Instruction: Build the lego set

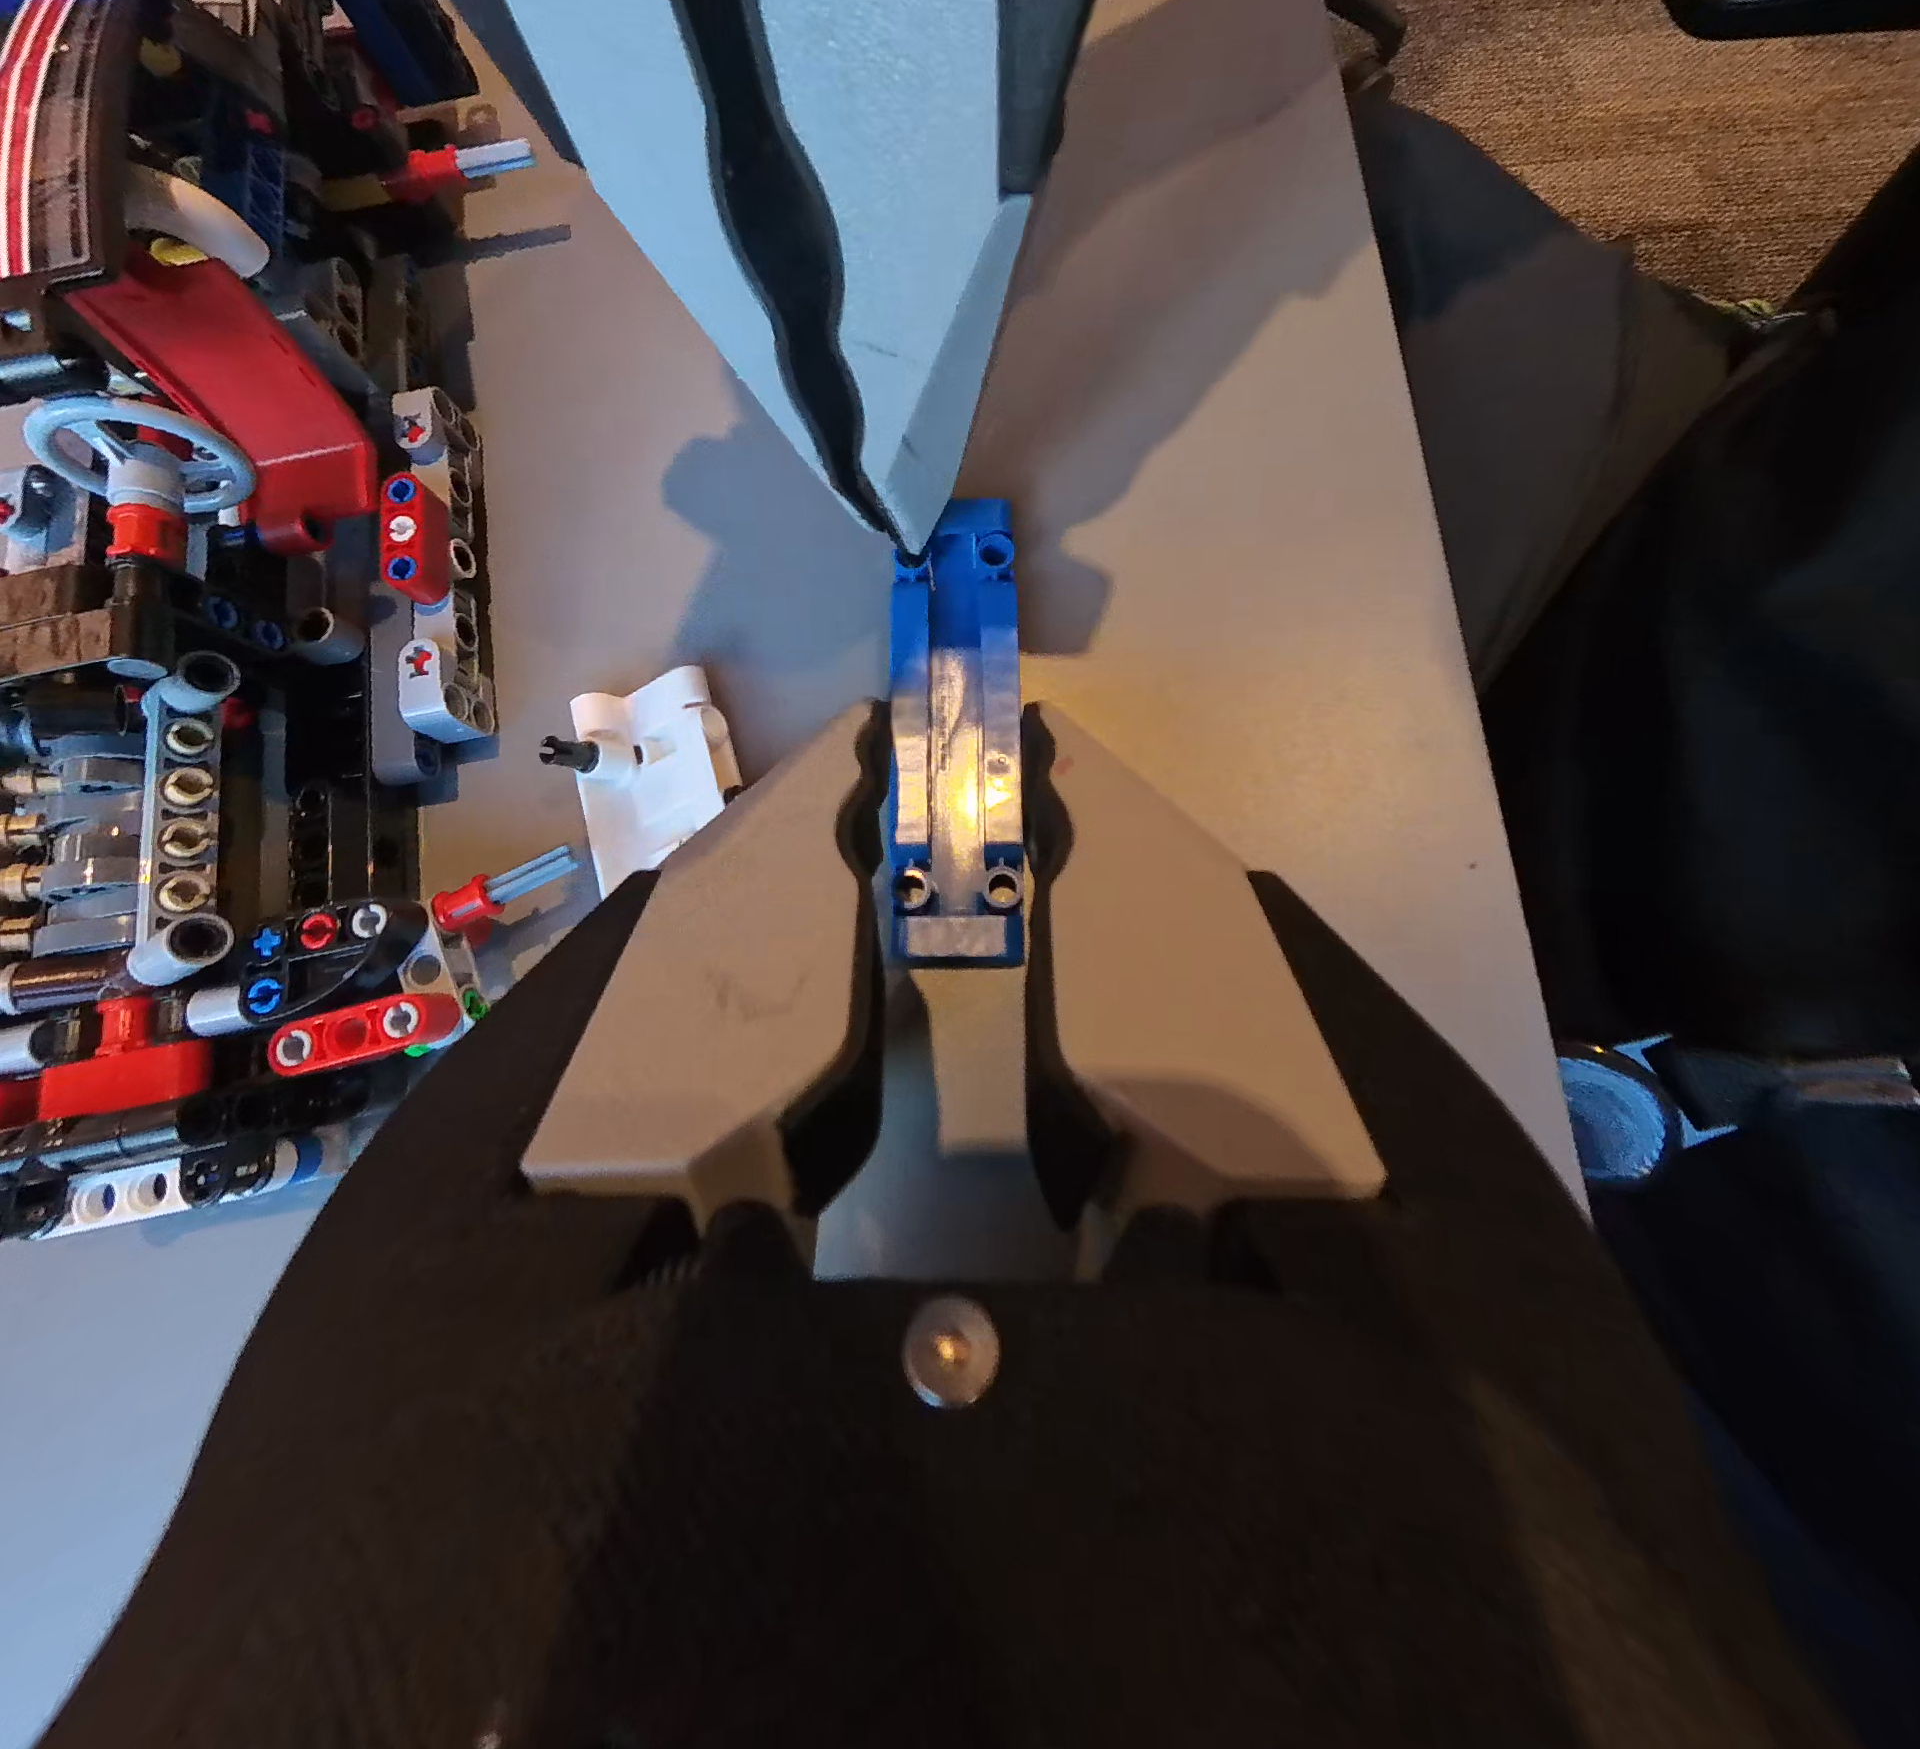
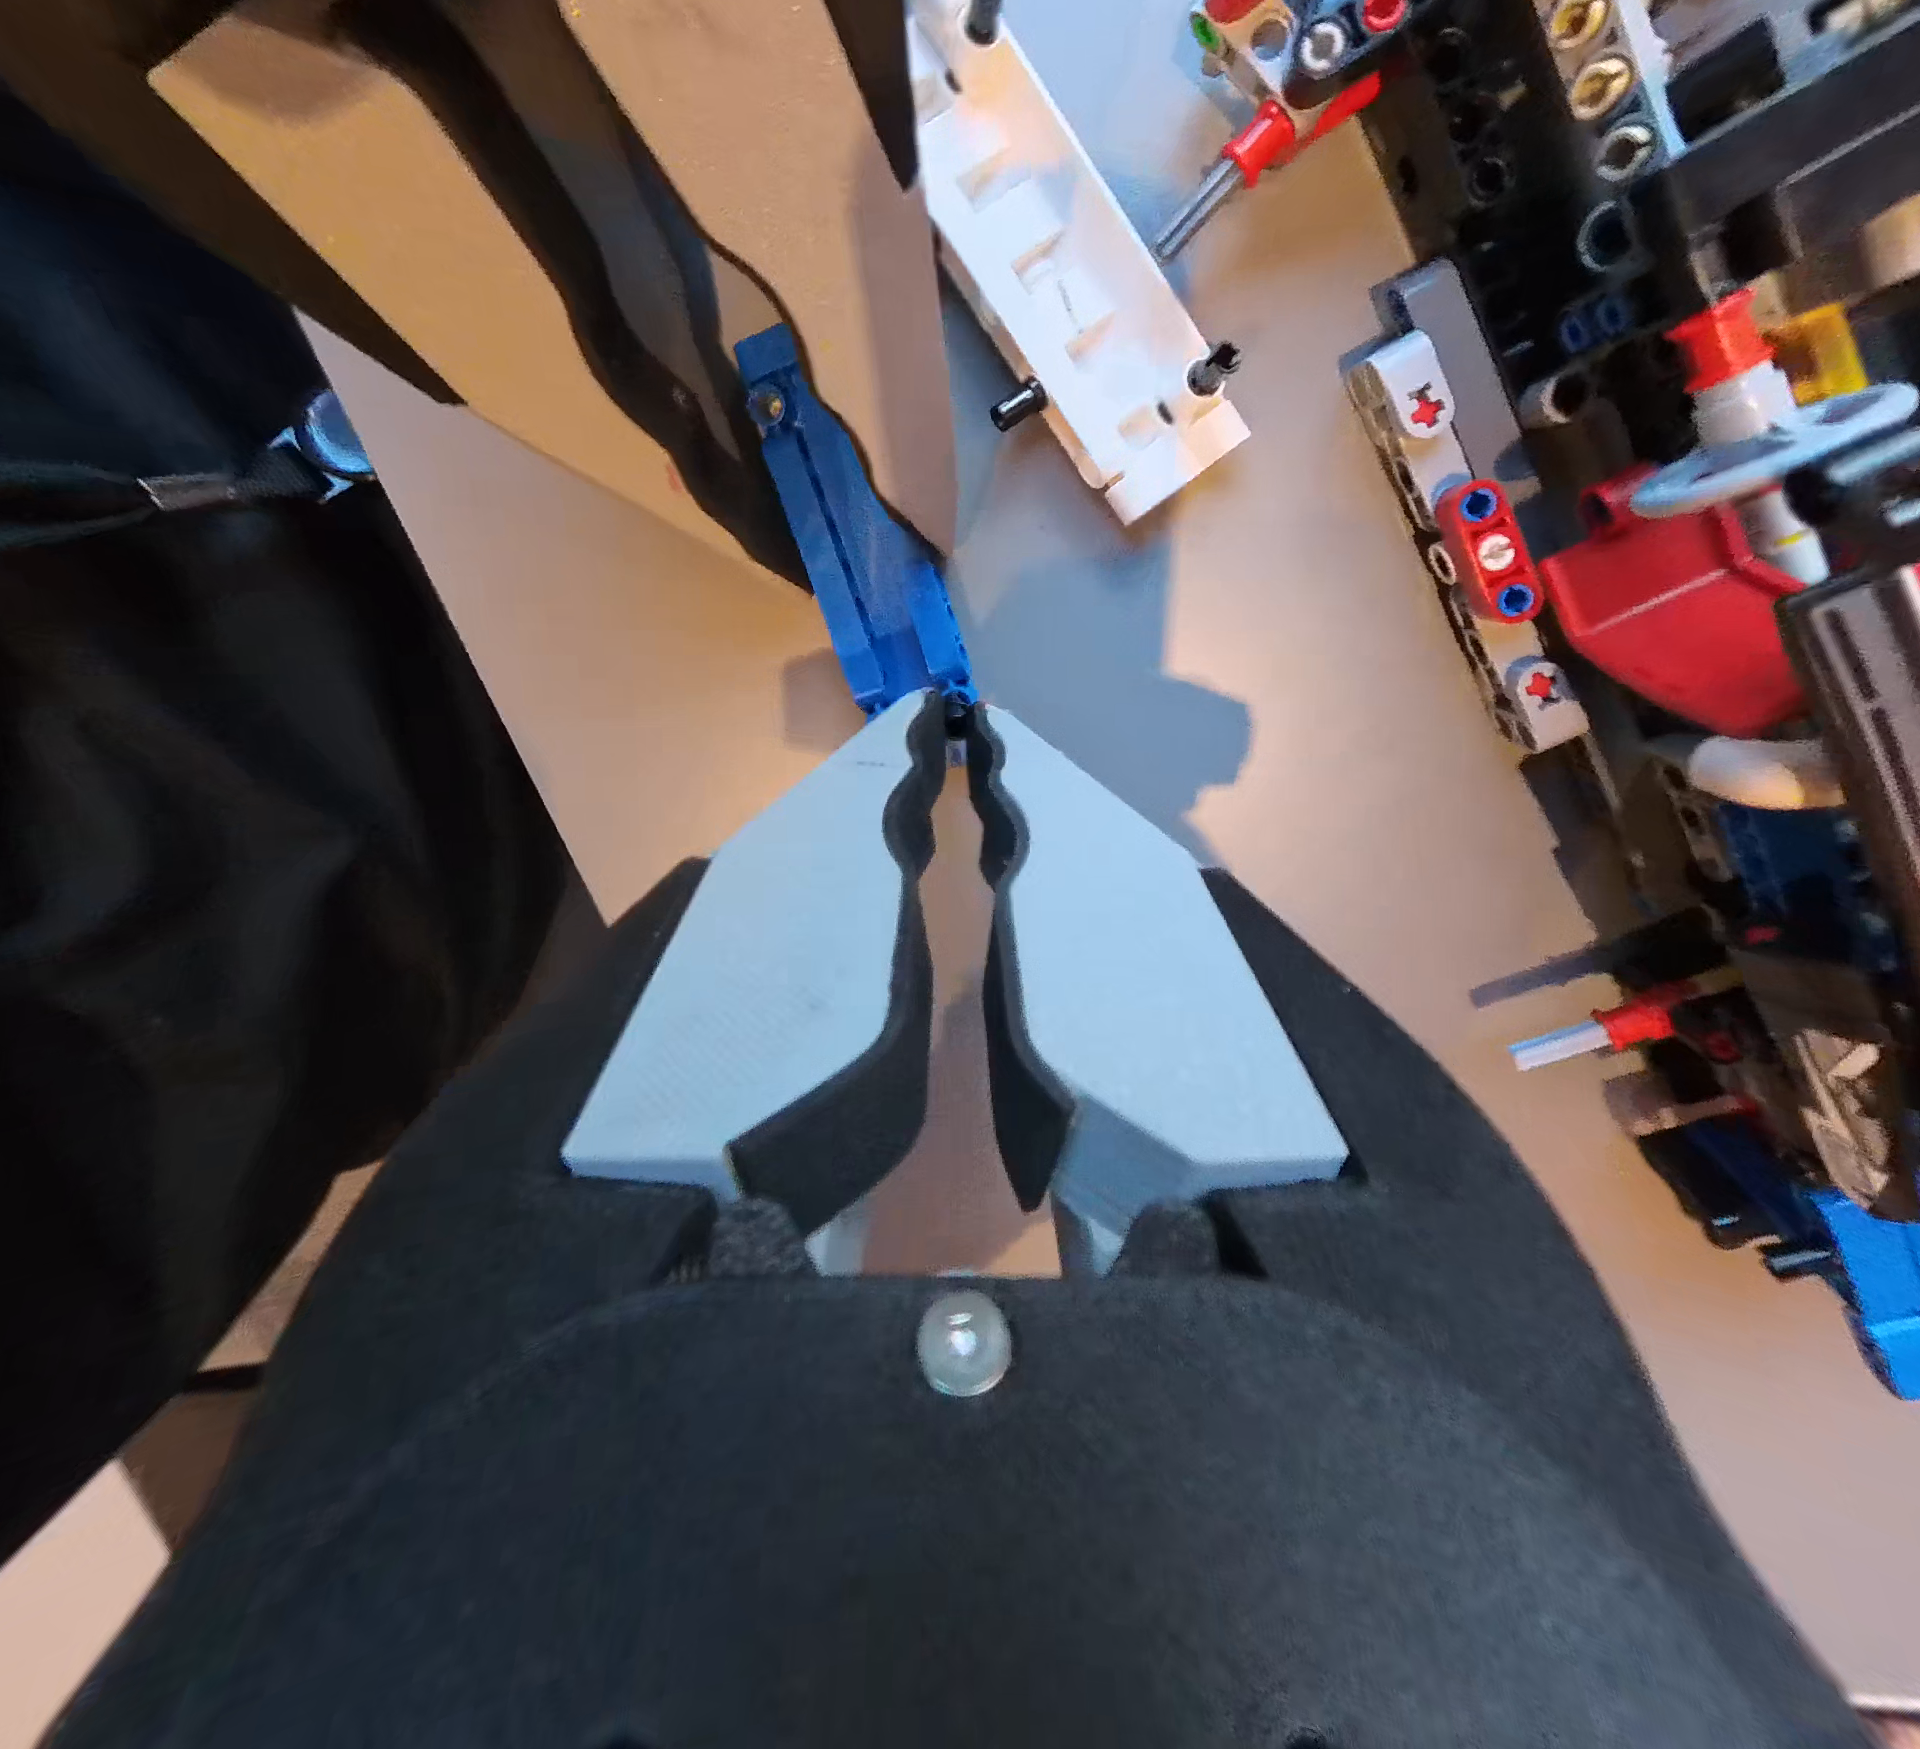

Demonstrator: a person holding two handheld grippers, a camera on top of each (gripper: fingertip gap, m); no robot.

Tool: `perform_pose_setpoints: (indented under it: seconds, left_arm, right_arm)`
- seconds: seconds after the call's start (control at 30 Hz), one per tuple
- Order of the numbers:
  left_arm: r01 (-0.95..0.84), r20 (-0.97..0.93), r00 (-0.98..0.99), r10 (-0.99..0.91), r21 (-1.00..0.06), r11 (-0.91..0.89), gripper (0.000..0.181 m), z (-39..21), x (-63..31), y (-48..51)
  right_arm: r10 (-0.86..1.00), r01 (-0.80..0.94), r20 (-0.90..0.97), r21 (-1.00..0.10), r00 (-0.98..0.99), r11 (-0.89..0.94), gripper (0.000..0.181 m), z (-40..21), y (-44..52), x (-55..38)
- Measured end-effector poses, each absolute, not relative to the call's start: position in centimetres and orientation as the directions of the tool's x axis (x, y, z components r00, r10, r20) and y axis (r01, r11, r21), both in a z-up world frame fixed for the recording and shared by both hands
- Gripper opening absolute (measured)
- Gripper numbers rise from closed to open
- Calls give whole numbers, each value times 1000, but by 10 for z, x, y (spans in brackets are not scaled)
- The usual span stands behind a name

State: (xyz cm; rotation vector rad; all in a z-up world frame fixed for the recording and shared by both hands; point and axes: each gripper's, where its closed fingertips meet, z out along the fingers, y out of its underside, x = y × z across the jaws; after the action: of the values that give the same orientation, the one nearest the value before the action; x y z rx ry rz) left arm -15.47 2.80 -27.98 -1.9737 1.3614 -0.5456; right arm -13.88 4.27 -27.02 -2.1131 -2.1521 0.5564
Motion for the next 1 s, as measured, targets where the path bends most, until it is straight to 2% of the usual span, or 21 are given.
perform_pose_setpoints:
  seconds: [0.13,0.23,0.37,0.57,0.67,0.77,0.9,1.0]
  left_arm:
    - [-648,-31,372,-928,-724,-235,22,-280,-155,28]
    - [-648,-32,373,-927,-724,-236,22,-280,-155,28]
    - [-646,-19,365,-931,-725,-238,22,-280,-154,26]
    - [-645,-19,364,-931,-726,-238,22,-280,-154,25]
    - [-646,-22,367,-930,-725,-238,23,-280,-154,26]
    - [-642,-11,369,-929,-726,-246,22,-280,-155,26]
    - [-641,-6,365,-931,-727,-247,22,-280,-154,26]
    - [-641,-11,372,-928,-726,-248,22,-279,-155,26]
  right_arm:
    - [966,942,-258,-322,5,-91,2,-270,43,-139]
    - [969,942,-246,-326,-4,-79,2,-270,43,-139]
    - [981,932,-140,-354,-131,74,2,-270,40,-137]
    - [939,898,-14,-296,-344,325,2,-273,41,-132]
    - [917,867,51,-310,-395,390,2,-276,43,-130]
    - [920,871,61,-303,-387,387,2,-275,43,-132]
    - [937,911,-36,-248,-348,329,2,-272,42,-131]
    - [959,935,-131,-290,-249,203,2,-265,43,-135]
